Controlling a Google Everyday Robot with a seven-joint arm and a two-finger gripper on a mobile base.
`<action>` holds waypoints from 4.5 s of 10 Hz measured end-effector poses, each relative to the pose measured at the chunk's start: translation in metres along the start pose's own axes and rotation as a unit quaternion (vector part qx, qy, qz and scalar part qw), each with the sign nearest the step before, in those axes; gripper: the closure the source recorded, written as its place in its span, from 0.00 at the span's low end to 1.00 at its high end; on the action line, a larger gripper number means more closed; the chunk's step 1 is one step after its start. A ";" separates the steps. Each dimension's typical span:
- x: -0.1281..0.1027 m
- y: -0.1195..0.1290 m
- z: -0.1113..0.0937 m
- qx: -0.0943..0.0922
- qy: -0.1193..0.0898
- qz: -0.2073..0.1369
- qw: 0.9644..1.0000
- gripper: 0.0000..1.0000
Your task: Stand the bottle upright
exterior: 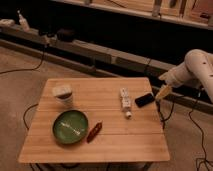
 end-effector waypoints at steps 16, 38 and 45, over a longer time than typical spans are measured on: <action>-0.042 0.052 0.005 -0.107 0.059 -0.455 0.882 0.23; -0.124 0.052 0.126 -0.123 0.027 -0.817 0.563 0.23; -0.098 0.071 0.183 -0.151 0.049 -0.838 0.522 0.23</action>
